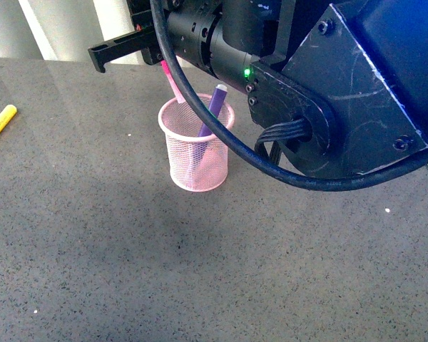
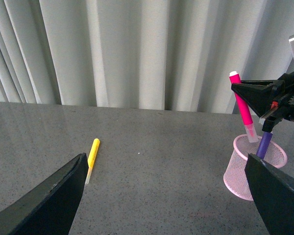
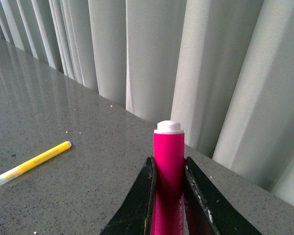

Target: Insert purple and pink pens into pink cup

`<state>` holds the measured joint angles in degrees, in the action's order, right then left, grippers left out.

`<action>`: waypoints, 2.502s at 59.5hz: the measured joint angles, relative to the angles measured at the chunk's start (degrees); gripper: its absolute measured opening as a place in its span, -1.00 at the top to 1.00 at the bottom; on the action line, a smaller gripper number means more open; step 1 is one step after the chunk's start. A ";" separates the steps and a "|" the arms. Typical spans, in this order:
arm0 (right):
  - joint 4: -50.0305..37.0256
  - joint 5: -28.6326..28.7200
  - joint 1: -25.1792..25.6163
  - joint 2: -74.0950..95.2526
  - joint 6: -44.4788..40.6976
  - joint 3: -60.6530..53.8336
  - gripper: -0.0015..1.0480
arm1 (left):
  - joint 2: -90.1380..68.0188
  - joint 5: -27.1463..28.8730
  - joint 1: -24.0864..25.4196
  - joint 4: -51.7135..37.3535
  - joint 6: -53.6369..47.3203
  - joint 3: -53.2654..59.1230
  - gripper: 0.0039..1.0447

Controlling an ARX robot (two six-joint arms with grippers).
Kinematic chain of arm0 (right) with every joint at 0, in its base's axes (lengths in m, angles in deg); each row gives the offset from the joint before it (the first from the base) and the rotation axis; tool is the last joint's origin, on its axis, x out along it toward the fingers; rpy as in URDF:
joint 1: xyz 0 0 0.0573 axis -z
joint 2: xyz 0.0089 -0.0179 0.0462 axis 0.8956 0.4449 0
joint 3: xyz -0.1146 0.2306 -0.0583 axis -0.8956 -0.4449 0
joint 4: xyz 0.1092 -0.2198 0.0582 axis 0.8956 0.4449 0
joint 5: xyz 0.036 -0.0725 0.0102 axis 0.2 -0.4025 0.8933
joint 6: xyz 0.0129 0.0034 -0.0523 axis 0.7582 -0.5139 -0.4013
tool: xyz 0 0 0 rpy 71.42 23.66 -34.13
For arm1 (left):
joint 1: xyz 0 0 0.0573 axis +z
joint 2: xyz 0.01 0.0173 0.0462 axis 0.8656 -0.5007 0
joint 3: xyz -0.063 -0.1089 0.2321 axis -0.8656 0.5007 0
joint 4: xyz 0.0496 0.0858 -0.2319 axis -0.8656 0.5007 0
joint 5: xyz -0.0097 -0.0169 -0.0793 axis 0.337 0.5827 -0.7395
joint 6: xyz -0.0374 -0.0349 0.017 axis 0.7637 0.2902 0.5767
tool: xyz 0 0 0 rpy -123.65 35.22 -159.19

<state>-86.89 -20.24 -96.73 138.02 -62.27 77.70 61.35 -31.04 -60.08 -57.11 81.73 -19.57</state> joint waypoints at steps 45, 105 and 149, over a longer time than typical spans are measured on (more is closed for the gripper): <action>-0.42 -0.04 0.74 0.90 1.68 -1.75 0.33 | 0.00 0.00 0.00 0.00 0.00 0.00 -0.88; 35.69 -21.33 8.61 -26.03 15.52 -12.44 -0.87 | 0.00 -0.02 0.00 0.00 0.00 0.00 -0.88; -1.51 -15.08 24.39 -53.20 3.58 -56.11 0.94 | 0.00 0.00 0.00 0.00 0.00 0.00 -0.88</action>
<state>-88.40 -35.32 -72.33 84.82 -58.68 21.59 61.35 -31.04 -60.08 -57.11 81.73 -19.57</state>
